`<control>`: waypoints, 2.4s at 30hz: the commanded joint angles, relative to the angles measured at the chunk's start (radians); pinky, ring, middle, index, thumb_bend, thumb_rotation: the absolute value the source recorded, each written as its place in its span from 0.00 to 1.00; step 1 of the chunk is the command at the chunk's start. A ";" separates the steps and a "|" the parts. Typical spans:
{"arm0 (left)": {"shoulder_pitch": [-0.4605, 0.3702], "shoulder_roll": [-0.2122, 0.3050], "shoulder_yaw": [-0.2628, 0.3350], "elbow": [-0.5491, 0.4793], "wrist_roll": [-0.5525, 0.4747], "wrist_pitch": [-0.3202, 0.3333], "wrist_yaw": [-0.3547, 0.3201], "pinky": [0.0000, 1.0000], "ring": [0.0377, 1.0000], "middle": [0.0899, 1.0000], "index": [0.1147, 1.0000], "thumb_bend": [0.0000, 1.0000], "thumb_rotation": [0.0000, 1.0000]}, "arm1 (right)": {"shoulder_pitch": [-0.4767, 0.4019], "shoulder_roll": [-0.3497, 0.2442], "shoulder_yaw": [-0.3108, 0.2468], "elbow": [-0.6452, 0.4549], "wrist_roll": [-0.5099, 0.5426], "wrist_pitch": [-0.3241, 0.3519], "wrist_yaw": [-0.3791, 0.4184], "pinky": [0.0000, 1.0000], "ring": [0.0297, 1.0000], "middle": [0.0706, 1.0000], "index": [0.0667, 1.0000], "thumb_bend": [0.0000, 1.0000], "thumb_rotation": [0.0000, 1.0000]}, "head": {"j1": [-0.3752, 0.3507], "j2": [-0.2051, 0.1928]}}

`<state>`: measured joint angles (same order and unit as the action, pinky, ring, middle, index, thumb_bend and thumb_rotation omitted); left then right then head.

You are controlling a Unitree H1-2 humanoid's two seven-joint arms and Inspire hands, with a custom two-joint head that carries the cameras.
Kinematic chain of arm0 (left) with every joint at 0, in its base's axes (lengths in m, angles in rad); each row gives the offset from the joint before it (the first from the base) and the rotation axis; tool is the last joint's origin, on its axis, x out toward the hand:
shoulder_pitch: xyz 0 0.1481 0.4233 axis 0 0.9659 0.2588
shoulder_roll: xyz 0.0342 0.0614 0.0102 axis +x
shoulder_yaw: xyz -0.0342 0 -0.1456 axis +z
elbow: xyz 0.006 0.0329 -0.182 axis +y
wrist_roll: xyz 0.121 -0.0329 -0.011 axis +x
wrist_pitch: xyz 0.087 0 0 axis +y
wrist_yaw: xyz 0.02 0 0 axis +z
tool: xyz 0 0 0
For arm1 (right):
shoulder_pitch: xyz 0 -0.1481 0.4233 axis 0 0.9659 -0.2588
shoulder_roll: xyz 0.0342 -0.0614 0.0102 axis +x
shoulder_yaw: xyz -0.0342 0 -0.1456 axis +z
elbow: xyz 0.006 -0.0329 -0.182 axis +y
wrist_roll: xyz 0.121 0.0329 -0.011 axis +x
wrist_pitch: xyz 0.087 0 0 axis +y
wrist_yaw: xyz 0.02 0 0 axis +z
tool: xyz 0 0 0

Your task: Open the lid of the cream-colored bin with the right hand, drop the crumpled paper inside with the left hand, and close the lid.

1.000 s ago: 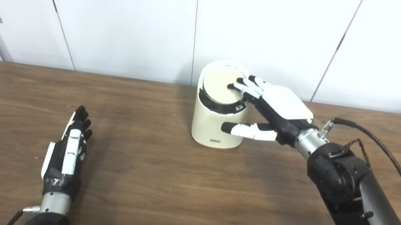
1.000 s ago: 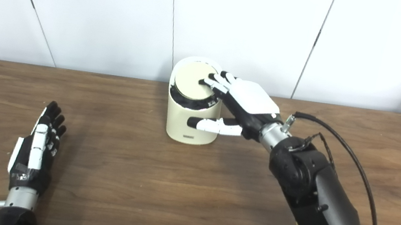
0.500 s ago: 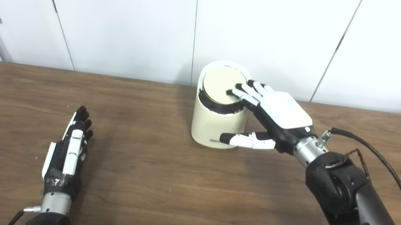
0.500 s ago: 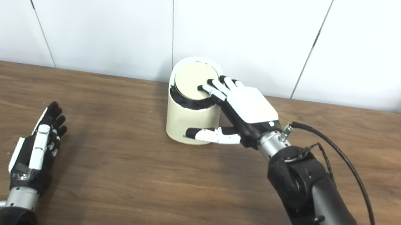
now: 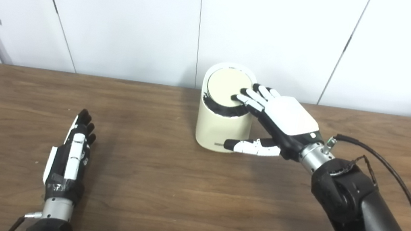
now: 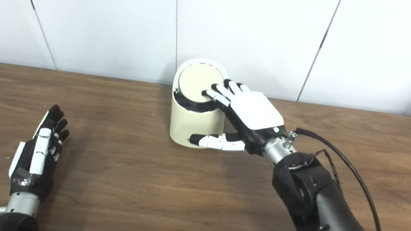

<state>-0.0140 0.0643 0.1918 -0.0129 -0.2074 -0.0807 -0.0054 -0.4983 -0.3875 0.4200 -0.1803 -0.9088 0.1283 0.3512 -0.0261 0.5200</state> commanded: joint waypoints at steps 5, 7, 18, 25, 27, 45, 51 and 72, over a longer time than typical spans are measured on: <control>0.020 -0.021 -0.012 0.032 -0.004 -0.017 -0.004 1.00 1.00 1.00 1.00 0.46 0.85 | 0.002 -0.006 0.024 0.045 -0.013 -0.002 0.066 1.00 1.00 0.94 0.85 0.64 1.00 | 0.000 -0.001; 0.020 -0.021 -0.011 0.034 -0.005 -0.019 -0.005 1.00 1.00 1.00 1.00 0.46 0.86 | 0.002 0.000 0.016 0.039 -0.005 0.004 0.060 1.00 1.00 0.94 0.86 0.64 1.00 | 0.000 -0.001; 0.018 -0.026 -0.008 0.038 -0.002 -0.018 0.004 1.00 1.00 1.00 1.00 0.45 0.86 | -0.003 0.034 -0.077 -0.037 0.046 0.004 -0.006 1.00 1.00 0.98 0.92 0.62 1.00 | -0.001 -0.002; 0.018 -0.025 -0.010 0.038 -0.009 -0.016 -0.002 1.00 1.00 1.00 1.00 0.45 0.85 | -0.005 0.043 -0.126 -0.112 0.055 0.040 0.020 1.00 1.00 0.99 0.92 0.60 1.00 | -0.003 -0.001; 0.018 -0.025 -0.009 0.041 -0.009 -0.018 -0.002 1.00 1.00 1.00 1.00 0.46 0.85 | -0.003 0.047 -0.141 -0.129 0.061 0.045 0.023 1.00 1.00 0.98 0.92 0.60 1.00 | -0.003 -0.001; 0.016 -0.011 -0.005 0.046 -0.007 -0.024 -0.009 1.00 1.00 1.00 1.00 0.46 0.84 | 0.090 0.064 -0.330 -0.146 0.260 0.087 -0.045 1.00 1.00 0.99 0.93 0.53 1.00 | -0.012 -0.002; 0.018 0.004 -0.009 0.041 -0.007 -0.011 -0.020 1.00 1.00 1.00 1.00 0.46 0.88 | 0.144 0.046 -0.377 -0.137 0.306 0.087 -0.062 0.92 1.00 0.98 0.93 0.49 1.00 | -0.018 0.000; 0.042 0.041 -0.018 0.005 0.006 -0.003 -0.047 1.00 1.00 1.00 1.00 0.45 0.92 | 0.297 0.174 -0.551 0.057 0.726 0.011 -0.242 0.99 0.98 0.97 0.94 0.54 1.00 | -0.030 0.021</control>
<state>-0.0056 0.0919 0.1697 -0.0187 -0.2071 -0.0610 -0.0423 -0.1788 -0.2128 -0.1163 -0.0973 -0.2148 0.1597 0.1317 -0.0552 0.5384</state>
